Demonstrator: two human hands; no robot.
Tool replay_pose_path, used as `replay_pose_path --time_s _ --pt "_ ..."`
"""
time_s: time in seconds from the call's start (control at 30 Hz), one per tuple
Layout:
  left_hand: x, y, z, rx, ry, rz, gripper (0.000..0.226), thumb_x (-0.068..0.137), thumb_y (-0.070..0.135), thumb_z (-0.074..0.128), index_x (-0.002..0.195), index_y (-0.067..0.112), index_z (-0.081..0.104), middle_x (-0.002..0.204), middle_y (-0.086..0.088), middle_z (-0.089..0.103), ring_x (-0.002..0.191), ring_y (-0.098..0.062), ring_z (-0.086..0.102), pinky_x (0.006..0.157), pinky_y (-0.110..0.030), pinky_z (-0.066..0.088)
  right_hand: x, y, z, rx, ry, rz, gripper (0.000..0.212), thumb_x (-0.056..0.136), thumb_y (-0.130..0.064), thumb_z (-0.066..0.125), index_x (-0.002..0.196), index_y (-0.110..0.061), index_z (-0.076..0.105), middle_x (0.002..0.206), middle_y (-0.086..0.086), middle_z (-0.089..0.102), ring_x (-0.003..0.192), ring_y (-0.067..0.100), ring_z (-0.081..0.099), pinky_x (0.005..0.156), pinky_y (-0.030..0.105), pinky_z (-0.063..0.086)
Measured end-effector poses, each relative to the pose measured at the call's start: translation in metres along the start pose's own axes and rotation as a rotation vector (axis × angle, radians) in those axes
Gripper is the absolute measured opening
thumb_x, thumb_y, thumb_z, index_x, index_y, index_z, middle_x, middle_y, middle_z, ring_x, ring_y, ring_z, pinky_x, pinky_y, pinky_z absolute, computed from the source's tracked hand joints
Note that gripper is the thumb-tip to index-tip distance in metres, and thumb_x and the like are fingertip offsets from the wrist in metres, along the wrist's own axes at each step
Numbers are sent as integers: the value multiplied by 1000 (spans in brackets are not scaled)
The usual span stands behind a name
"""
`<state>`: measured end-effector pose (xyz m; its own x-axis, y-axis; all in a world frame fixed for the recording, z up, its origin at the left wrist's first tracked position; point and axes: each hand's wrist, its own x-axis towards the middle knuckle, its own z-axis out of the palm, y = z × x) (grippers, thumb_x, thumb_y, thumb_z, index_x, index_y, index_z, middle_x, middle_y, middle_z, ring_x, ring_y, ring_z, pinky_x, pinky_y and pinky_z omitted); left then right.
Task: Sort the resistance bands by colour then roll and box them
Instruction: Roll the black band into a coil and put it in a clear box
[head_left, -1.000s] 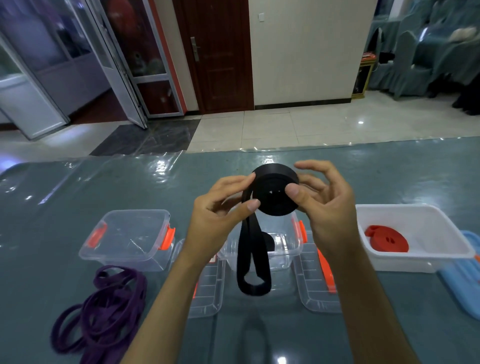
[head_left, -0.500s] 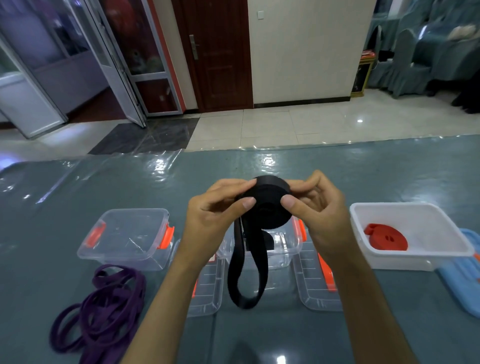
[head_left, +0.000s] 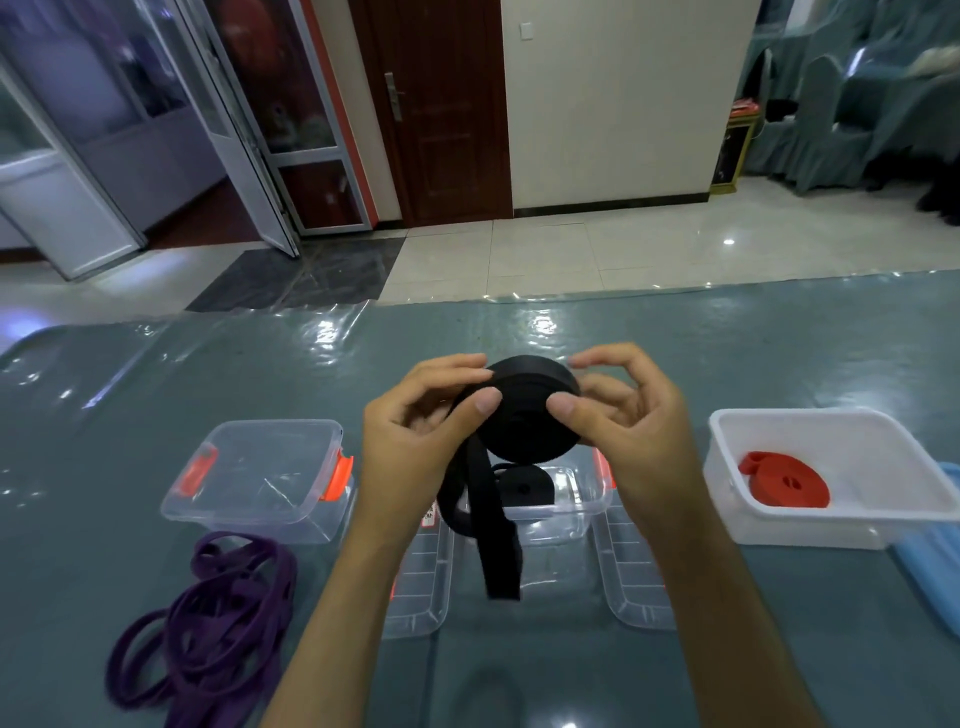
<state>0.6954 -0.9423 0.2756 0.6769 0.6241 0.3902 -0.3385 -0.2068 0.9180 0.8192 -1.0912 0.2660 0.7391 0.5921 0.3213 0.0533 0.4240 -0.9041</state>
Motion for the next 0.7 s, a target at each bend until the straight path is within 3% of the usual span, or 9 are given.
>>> replay_pose_path --time_s 0.1,0.23,0.37,0.43,0.5,0.6,0.7 --pt "-1 0 -6 13 -150 -61 38 86 15 75 124 16 75 125 -11 73 119 -23 71 102 -31 57 0 1 -1 48 37 -53 21 82 -28 86 98 -29 73 101 8 81 93 24 79 80 27 62" --pt "-5 -3 -6 12 -67 -32 41 82 17 85 118 35 78 114 1 80 110 -18 76 94 -25 59 3 0 -4 2 -62 62 31 74 -28 87 90 -23 61 97 13 81 85 27 79 72 30 62" --pt "-6 -6 -2 -22 -113 -163 40 87 22 83 125 26 72 117 -1 79 112 -18 75 92 -23 58 5 0 -7 -31 -121 -6 54 85 -24 85 134 -29 63 110 11 80 98 30 79 79 34 65" --pt "-2 -6 -3 12 -135 -187 34 85 26 84 118 24 74 114 1 79 110 -15 75 91 -22 57 5 4 -7 -18 -125 -6 57 89 -25 82 141 -31 61 117 10 79 107 29 77 87 36 64" --pt "2 -6 -5 30 -128 -163 32 84 26 85 115 20 75 111 -1 78 107 -14 74 91 -21 56 5 7 -5 -8 -136 35 47 88 -27 80 134 -26 68 121 9 77 112 28 75 92 36 62" --pt "2 -8 -6 28 -139 -126 31 86 24 85 115 20 77 111 -3 77 106 -15 74 88 -19 57 6 8 -6 -5 -119 67 30 82 -29 83 111 -27 76 108 8 81 100 24 79 82 28 62" --pt "-2 -13 -5 -37 -130 -145 39 84 28 82 122 23 75 117 -1 79 111 -17 75 90 -22 59 6 7 -4 -39 -72 2 39 87 -29 82 124 -26 71 104 9 82 94 28 80 76 31 64"
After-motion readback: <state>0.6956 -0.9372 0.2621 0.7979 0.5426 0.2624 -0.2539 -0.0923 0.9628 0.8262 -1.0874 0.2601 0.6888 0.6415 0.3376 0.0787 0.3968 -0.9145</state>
